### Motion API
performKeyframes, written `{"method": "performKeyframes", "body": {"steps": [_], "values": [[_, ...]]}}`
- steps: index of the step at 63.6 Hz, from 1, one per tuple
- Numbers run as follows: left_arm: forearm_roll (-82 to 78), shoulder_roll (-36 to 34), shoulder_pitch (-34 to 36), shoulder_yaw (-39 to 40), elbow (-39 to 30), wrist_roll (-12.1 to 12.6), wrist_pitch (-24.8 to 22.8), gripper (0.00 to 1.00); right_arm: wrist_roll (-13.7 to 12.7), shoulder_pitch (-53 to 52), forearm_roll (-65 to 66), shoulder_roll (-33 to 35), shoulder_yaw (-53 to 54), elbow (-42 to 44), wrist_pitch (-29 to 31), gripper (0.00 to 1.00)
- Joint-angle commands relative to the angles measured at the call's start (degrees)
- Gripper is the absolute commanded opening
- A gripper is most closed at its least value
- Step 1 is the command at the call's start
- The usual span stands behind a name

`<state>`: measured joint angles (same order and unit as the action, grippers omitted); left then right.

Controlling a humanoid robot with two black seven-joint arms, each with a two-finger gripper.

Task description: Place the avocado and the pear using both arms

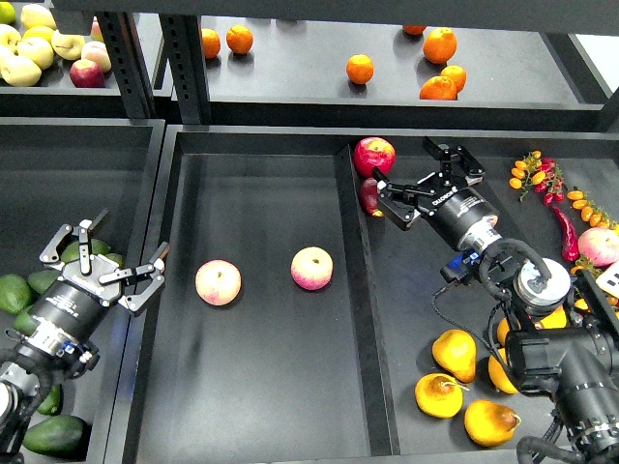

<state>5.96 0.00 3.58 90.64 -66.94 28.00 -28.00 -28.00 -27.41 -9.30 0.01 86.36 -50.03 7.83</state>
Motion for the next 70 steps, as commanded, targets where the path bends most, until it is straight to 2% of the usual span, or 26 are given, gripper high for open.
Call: {"method": "performKeyframes", "body": {"steps": [1, 11, 12, 16, 17, 21, 33, 42, 45, 55, 57, 70], "values": [[0.45, 0.00, 3.28, 1.03, 2.78, 0.00, 0.00, 1.00, 0.00, -0.01, -0.46, -0.01, 1.35, 1.51, 0.25, 1.00], [2.30, 0.00, 7.85, 1.65, 10.69, 0.00, 0.00, 1.00, 0.13, 0.78, -0.37, -0.01, 2.06, 3.71, 1.31, 1.00], [2.73, 0.00, 8.20, 1.65, 11.74, 0.00, 0.00, 1.00, 2.40, 1.30, -0.37, -0.01, 1.97, 3.88, 1.57, 1.00], [3.44, 0.00, 8.46, 1.65, 13.59, 0.00, 0.00, 1.00, 6.72, 2.71, -0.37, -0.01, 1.88, 4.59, 2.54, 1.00], [3.79, 0.00, 8.46, 1.65, 14.29, 0.00, 0.00, 1.00, 8.47, 3.58, -0.37, -0.01, 1.71, 4.76, 3.15, 1.00], [4.84, 0.00, 8.29, 1.65, 15.87, 0.00, 0.00, 1.00, 11.99, 6.05, -0.37, -0.01, 1.36, 5.11, 5.52, 1.00], [8.45, 0.00, 6.01, 1.38, 17.02, 0.00, 0.00, 1.00, 15.96, 12.91, -0.28, -0.01, -0.14, 5.12, 10.97, 1.00], [8.89, 0.00, 2.85, 1.30, 14.57, 0.00, 0.00, 1.00, 20.08, 16.07, -0.28, -0.01, -0.93, 1.61, 11.33, 1.00], [8.89, 0.00, 1.62, 1.47, 12.64, 0.00, 0.00, 1.00, 20.70, 17.04, -0.46, -0.01, -1.19, -0.58, 11.33, 1.00], [8.89, 0.00, -3.31, 1.21, 3.85, 0.00, 0.00, 1.00, 21.76, 20.73, -0.46, -0.01, -5.76, -8.85, 10.89, 1.00], [8.89, 0.00, -5.24, 0.86, -0.37, 0.00, 0.00, 1.00, 22.29, 22.57, -0.46, -0.01, -8.04, -12.19, 10.62, 1.00], [8.89, 0.00, -7.09, 0.68, -7.50, 0.00, 0.00, 1.00, 22.29, 25.65, -1.69, -0.01, -9.54, -20.54, 7.29, 1.00]]}}
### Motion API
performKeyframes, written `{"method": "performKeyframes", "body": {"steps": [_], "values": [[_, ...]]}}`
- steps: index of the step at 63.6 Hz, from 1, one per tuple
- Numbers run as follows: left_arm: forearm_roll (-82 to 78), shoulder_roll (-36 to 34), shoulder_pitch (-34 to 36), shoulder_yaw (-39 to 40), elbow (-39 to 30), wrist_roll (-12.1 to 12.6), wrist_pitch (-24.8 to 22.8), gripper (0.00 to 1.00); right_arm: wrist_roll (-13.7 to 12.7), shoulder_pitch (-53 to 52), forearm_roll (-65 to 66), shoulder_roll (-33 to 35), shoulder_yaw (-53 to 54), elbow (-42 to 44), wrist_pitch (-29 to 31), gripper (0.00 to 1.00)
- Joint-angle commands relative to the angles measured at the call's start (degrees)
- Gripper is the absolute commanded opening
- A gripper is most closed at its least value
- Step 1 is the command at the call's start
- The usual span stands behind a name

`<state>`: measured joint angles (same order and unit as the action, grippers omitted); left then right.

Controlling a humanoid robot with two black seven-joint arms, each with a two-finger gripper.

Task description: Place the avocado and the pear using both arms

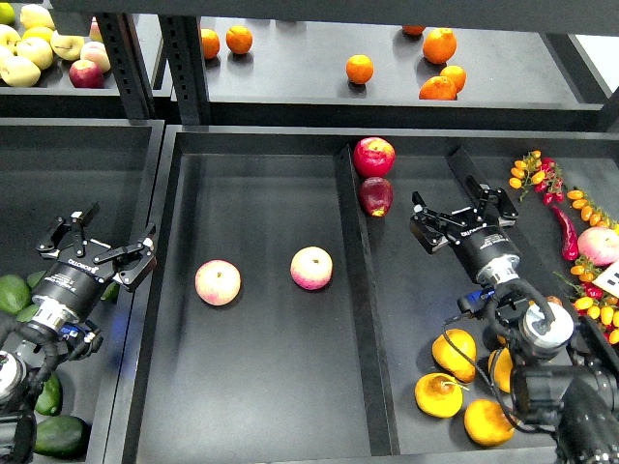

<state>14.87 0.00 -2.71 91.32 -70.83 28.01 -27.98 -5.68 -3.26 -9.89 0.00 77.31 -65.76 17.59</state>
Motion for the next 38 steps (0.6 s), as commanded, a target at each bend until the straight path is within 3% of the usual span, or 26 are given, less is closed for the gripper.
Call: {"method": "performKeyframes", "body": {"steps": [1, 11, 22, 38], "values": [[-0.01, 0.00, -0.81, 0.00, -3.87, -0.01, -0.02, 1.00, -0.04, 1.59, -1.27, 0.00, -0.49, -5.17, -2.82, 1.00], [-0.01, 0.00, -0.81, 0.26, -7.83, -0.01, -0.02, 1.00, -0.03, 2.12, -5.14, 0.00, -0.93, -9.65, -6.69, 1.00], [-0.01, 0.00, -0.90, 0.09, -8.36, -0.23, -0.02, 1.00, -0.04, 3.61, -9.53, 0.00, -1.81, -9.65, -6.16, 1.00], [-0.01, 0.00, -1.07, -1.85, -8.27, -2.61, -0.02, 1.00, 0.14, 5.46, -12.78, 0.00, -4.27, -9.57, -3.00, 1.00]]}}
